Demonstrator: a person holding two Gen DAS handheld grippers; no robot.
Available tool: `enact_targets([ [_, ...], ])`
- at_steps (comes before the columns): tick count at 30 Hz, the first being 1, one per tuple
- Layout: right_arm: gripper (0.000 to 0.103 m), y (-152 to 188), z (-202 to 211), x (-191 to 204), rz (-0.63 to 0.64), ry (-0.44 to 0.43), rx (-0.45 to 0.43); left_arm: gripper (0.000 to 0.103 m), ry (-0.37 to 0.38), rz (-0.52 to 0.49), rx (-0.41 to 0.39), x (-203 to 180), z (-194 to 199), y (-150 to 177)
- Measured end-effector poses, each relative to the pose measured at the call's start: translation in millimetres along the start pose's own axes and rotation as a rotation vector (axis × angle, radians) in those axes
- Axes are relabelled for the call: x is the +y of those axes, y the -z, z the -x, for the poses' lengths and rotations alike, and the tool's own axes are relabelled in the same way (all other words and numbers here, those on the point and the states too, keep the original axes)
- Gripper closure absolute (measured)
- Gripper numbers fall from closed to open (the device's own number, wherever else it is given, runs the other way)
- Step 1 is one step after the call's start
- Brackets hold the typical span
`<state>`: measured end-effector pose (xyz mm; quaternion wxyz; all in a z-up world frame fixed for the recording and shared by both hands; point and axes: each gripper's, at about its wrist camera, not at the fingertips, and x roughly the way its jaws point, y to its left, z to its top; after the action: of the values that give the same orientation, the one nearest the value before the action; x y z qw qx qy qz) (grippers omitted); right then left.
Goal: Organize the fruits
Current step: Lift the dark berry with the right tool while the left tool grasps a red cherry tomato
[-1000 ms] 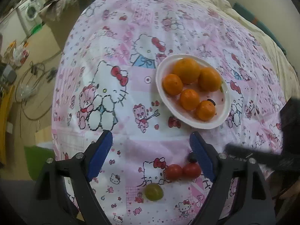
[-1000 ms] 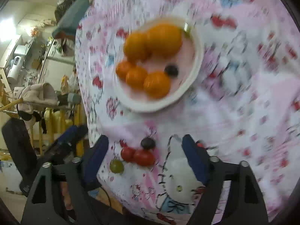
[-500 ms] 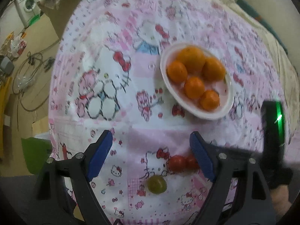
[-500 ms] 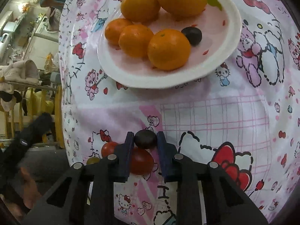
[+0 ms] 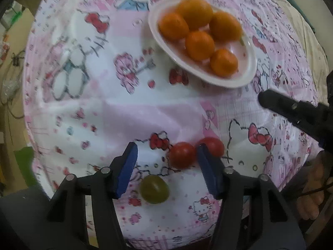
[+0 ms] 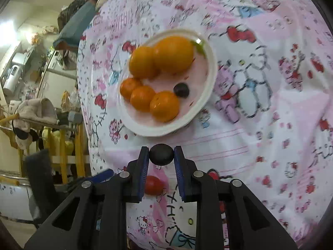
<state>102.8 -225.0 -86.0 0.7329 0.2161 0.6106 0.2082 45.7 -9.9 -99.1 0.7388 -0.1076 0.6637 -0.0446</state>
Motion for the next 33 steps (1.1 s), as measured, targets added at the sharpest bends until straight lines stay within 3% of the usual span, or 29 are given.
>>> enact_targets([
  [3,0.077,-1.9,7.0,-5.3,-0.005,0.006,-0.023,0.063,0.021,0.007,0.036,-3.0,-8.0,1.5],
  [5,0.077,-2.3,9.0,-6.4,-0.012,0.003,-0.028,0.067,0.032,0.015,0.043,-4.6,-9.7,2.7],
  [7,0.077,-1.5,11.2,-8.2,-0.010,0.005,-0.029,0.078,0.054,0.015,0.051,-6.3,-10.1,1.6],
  [15,0.077,-0.2,16.1,-6.7,-0.007,-0.016,-0.032,0.079,0.029,-0.007,0.034,-14.3,-5.5,-0.5],
  [25,0.077,-7.3,35.7,5.6,0.015,-0.078,-0.072,0.079,-0.006,-0.015,-0.124,-8.8,47.9,-5.9],
  [33,0.077,-14.8,58.5,3.9,0.021,-0.099,-0.121,0.079,-0.031,-0.022,-0.191,-7.9,74.5,-22.4],
])
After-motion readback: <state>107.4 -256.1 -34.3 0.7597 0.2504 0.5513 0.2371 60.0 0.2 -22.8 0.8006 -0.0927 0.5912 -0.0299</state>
